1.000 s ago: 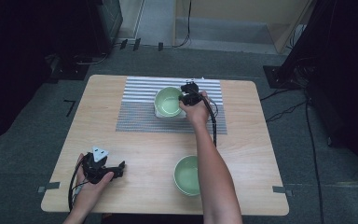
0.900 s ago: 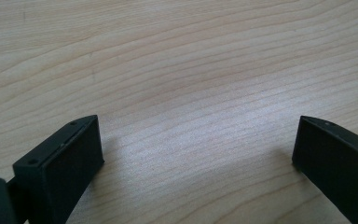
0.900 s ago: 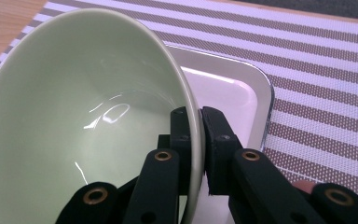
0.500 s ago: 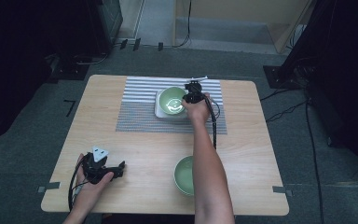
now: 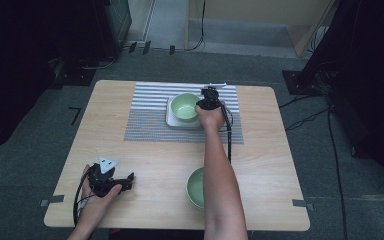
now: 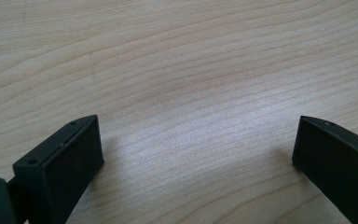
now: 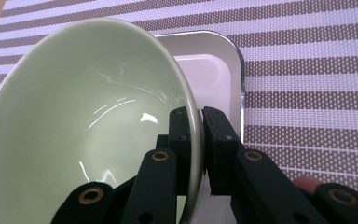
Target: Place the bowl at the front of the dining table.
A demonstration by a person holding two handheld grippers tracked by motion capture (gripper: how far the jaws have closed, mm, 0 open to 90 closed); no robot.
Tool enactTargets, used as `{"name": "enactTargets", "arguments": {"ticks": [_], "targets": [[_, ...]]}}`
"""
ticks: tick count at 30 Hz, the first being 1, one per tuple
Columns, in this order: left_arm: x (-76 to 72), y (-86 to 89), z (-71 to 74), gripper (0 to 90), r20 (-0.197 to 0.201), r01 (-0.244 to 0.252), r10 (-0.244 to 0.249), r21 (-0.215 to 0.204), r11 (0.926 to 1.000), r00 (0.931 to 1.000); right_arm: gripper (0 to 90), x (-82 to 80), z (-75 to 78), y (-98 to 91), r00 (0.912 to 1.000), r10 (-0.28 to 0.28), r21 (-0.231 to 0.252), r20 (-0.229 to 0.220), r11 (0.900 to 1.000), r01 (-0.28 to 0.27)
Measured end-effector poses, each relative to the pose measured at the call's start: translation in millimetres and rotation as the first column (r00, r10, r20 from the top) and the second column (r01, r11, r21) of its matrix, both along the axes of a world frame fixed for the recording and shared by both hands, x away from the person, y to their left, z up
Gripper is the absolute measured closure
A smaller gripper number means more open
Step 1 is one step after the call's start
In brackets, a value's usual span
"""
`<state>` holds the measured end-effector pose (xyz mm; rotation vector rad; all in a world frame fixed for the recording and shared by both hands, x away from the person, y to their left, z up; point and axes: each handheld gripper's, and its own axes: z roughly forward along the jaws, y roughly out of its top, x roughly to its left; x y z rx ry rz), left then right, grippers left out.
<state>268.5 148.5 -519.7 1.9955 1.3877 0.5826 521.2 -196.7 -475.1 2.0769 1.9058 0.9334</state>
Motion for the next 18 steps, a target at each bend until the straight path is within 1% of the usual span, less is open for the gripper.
{"name": "enactTargets", "arguments": {"ticks": [2,3,5,7,10,12,13,15,16,17,18], "targets": [[0.0,0.1,0.0,1.1,0.000,0.000,0.000,0.001,1.0000,1.0000,81.9,-0.4,-0.2,-0.5,1.0000,-0.006,0.004,0.007,1.0000,0.006],[0.0,0.1,0.0,1.1,-0.001,0.000,0.000,0.000,1.0000,1.0000,77.5,-1.0,0.4,-1.9,0.9999,-0.006,0.030,0.013,0.9995,0.006],[0.0,0.0,0.0,1.0,0.000,0.000,0.000,0.001,1.0000,1.0000,75.7,-1.6,1.0,-2.7,0.9998,0.000,0.037,0.021,0.9993,-0.001],[0.0,0.0,0.0,1.1,0.000,0.000,0.000,0.001,1.0000,1.0000,70.6,-2.4,2.0,-4.0,0.9995,0.009,0.034,0.029,0.9994,-0.010],[0.0,0.1,0.1,1.0,-0.001,0.001,-0.001,0.001,1.0000,1.0000,57.7,-4.4,3.2,-7.1,0.9981,0.035,0.044,0.050,0.9983,-0.037],[0.0,-0.1,0.0,1.0,0.000,-0.001,0.001,-0.001,1.0000,1.0000,49.8,-5.3,4.1,-9.4,0.9974,0.049,0.052,0.053,0.9973,-0.052],[0.0,-0.1,0.0,1.1,0.000,-0.001,0.001,0.000,1.0000,1.0000,43.7,-6.2,4.8,-11.0,0.9965,0.059,0.055,0.058,0.9965,-0.063],[0.0,-0.1,0.0,1.0,0.001,-0.001,0.001,-0.001,1.0000,1.0000,33.5,-7.3,6.4,-12.5,0.9958,0.075,0.053,0.053,0.9956,-0.078],[0.0,-0.1,0.0,1.1,0.000,-0.001,0.001,-0.001,1.0000,1.0000,27.3,-9.4,9.5,-14.2,0.9941,0.098,0.064,0.046,0.9929,-0.101],[0.0,-0.1,0.0,1.1,0.000,-0.001,0.001,-0.001,1.0000,1.0000,27.3,-9.4,9.5,-14.2,0.9941,0.098,0.064,0.046,0.9929,-0.101],[0.0,-0.1,0.0,1.0,0.001,-0.001,0.001,-0.001,1.0000,1.0000,24.8,-10.3,10.8,-15.0,0.9942,0.097,0.066,0.047,0.9928,-0.100]]}}
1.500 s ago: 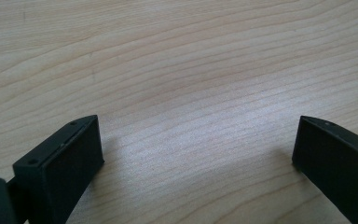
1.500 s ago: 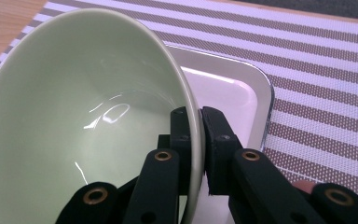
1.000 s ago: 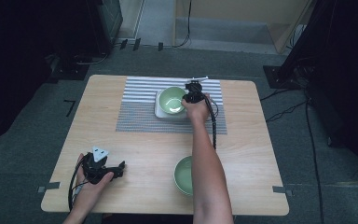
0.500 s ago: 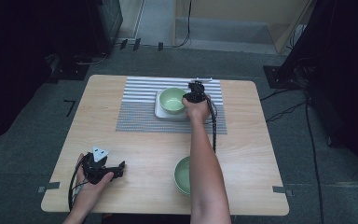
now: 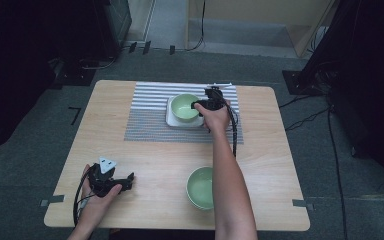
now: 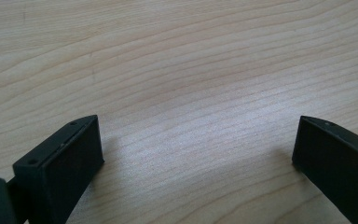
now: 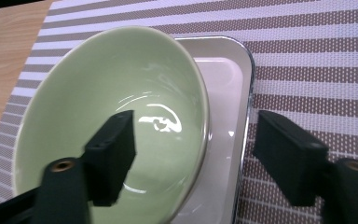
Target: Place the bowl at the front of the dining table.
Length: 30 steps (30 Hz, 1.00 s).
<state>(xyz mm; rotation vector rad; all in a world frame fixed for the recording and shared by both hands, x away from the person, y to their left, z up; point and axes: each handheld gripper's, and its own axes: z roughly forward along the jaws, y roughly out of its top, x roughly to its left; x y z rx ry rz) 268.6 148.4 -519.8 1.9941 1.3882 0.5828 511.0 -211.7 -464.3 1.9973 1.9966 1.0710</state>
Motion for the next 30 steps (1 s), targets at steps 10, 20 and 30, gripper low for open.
{"name": "enactTargets", "arguments": {"ticks": [10,20,30], "targets": [[0.0,0.0,0.0,1.0,0.000,0.000,0.000,0.000,1.0000,1.0000,21.1,-22.8,14.2,-9.0,0.9896,0.089,-0.075,0.113,0.9940,-0.081],[0.3,-0.1,0.0,1.0,0.000,-0.001,0.001,0.000,1.0000,1.0000,20.8,-42.0,14.4,-12.4,0.9758,0.125,-0.113,0.179,0.9879,-0.106],[0.4,-0.2,0.0,1.0,0.000,-0.001,0.001,0.000,1.0000,1.0000,18.7,-61.0,19.2,-17.6,0.9615,0.145,-0.144,0.233,0.9831,-0.113]]}}
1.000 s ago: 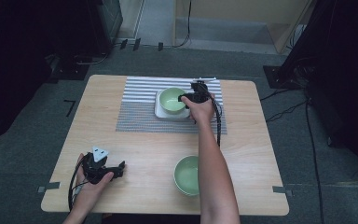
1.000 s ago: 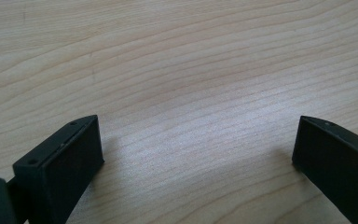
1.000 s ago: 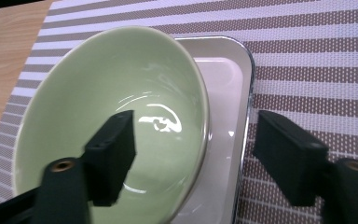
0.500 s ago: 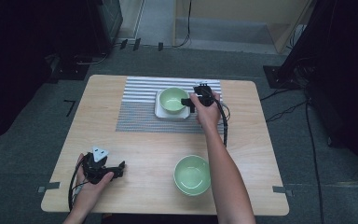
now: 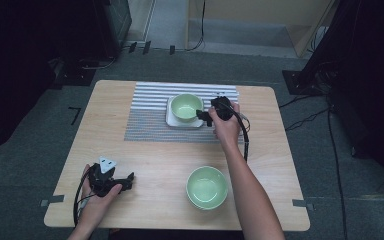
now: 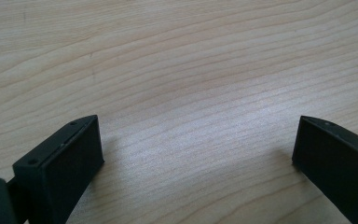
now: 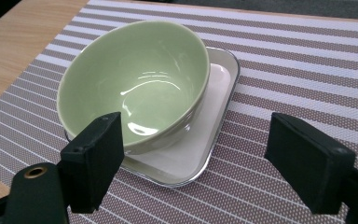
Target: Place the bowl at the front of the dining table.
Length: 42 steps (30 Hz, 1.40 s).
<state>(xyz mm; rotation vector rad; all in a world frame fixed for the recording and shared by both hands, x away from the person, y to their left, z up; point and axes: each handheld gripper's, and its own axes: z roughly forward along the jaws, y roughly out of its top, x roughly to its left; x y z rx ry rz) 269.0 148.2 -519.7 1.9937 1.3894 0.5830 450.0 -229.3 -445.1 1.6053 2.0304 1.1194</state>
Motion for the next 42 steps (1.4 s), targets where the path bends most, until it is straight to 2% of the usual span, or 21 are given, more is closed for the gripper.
{"name": "enactTargets", "arguments": {"ticks": [2,4,6,30,36,42], "targets": [[0.0,0.0,0.0,1.0,0.000,0.000,0.000,0.000,1.0000,1.0000,18.7,-3.7,0.8,-1.4,1.0000,0.005,-0.001,0.008,1.0000,-0.005],[0.0,0.0,0.0,1.0,0.000,0.000,0.000,0.000,1.0000,1.0000,19.0,-10.7,1.2,-1.4,0.9995,0.004,-0.035,0.032,0.9994,-0.003],[0.0,0.0,0.0,1.0,0.000,0.001,-0.001,0.000,1.0000,1.0000,19.0,-15.1,1.6,-3.4,0.9991,-0.001,-0.027,0.042,0.9996,0.002],[0.0,0.0,0.0,1.0,0.000,0.000,0.000,0.000,1.0000,1.0000,18.8,-47.9,-3.3,-20.8,0.9974,-0.001,-0.012,0.072,0.9999,0.002],[0.0,0.0,0.0,1.0,0.000,0.000,0.000,0.000,1.0000,1.0000,18.9,-57.2,-5.8,-28.6,0.9967,-0.019,-0.036,0.079,0.9991,0.022],[0.0,0.0,0.0,1.0,0.000,0.000,0.000,0.000,1.0000,1.0000,18.9,-63.4,-7.4,-36.1,0.9959,-0.040,-0.029,0.081,0.9987,0.042]]}}
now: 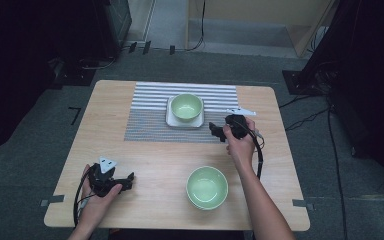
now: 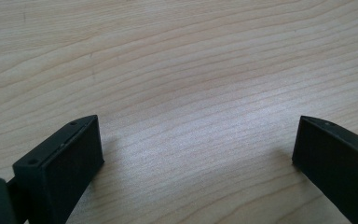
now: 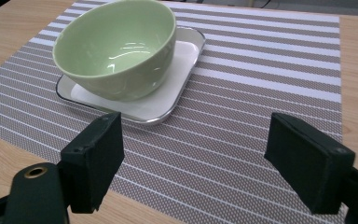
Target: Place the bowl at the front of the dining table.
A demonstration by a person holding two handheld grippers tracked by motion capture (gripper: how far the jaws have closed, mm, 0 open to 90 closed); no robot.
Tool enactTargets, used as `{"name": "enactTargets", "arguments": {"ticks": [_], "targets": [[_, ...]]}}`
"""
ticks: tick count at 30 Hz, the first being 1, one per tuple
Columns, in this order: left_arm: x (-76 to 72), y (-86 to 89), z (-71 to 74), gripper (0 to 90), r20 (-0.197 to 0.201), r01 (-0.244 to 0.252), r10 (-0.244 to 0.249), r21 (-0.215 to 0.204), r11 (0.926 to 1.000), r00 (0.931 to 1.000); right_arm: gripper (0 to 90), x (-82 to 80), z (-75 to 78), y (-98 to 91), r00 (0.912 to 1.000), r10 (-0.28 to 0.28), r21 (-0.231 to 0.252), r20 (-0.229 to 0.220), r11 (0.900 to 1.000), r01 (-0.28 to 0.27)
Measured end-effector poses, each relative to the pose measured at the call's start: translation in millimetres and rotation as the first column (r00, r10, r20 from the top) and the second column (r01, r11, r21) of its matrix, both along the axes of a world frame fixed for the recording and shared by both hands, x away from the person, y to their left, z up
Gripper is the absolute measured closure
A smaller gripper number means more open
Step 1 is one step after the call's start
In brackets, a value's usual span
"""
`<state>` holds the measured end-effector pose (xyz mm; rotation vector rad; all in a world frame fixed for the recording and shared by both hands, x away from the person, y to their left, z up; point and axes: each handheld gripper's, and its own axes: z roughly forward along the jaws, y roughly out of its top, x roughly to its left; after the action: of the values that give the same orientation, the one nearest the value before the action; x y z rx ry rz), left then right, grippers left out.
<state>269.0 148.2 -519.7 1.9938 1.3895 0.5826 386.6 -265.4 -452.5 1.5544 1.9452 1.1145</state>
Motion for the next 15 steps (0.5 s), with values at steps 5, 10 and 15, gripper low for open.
{"name": "enactTargets", "arguments": {"ticks": [5,10,15], "targets": [[0.0,0.0,0.0,1.0,0.000,0.000,0.000,0.000,1.0000,1.0000,18.7,-7.8,-0.7,-6.3,0.9999,-0.003,-0.017,0.011,0.9999,0.003],[0.0,0.0,0.0,1.0,0.000,0.001,-0.001,0.000,1.0000,1.0000,18.6,-15.3,-0.2,-14.6,0.9996,-0.018,-0.019,0.023,0.9997,0.018],[0.0,0.0,0.0,1.0,0.000,0.000,0.000,0.000,1.0000,1.0000,17.9,-21.2,-2.4,-19.9,0.9996,-0.018,-0.041,0.021,0.9990,0.019]]}}
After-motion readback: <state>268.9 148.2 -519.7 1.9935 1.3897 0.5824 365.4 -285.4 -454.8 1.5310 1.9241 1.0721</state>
